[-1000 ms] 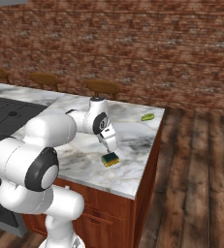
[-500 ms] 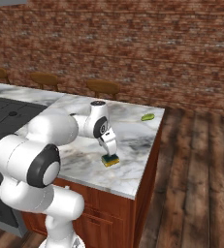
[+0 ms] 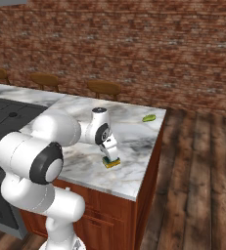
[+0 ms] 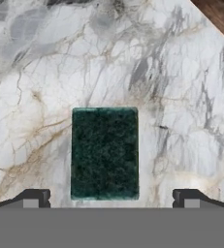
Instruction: Place the sponge inside the microwave to prepare for sanitizing.
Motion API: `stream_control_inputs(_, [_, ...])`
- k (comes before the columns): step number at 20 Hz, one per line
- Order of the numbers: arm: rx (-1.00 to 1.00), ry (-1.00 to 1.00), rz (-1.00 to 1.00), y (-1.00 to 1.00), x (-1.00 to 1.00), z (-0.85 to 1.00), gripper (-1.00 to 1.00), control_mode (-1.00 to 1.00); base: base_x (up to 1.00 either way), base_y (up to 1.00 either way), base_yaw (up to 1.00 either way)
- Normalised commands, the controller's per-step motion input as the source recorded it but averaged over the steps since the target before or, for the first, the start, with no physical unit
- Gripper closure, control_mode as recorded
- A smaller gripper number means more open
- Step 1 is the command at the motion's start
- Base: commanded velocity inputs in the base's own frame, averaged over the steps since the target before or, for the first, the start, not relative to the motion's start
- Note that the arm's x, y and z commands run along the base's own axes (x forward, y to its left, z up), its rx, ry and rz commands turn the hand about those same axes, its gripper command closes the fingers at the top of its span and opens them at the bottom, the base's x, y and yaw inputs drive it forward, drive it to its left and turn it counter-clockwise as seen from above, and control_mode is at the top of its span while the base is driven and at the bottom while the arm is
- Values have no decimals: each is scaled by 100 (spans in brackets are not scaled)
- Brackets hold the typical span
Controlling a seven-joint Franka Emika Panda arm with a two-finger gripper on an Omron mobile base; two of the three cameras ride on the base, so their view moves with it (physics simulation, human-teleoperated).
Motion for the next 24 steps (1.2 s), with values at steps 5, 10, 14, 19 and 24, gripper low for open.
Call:
stream_control_inputs(5, [0,0,0,-1,0,-16,-100,-100,0,0,0])
stream_control_inputs(10, [0,0,0,0,0,-24,-100,-100,0,0,0])
stream_control_inputs(14, [0,0,0,0,0,-25,-100,-100,0,0,0])
stream_control_inputs(19, [0,0,0,-1,0,-16,-100,-100,0,0,0])
stream_control_inputs(24, [0,0,0,0,0,-4,-100,-100,0,0,0])
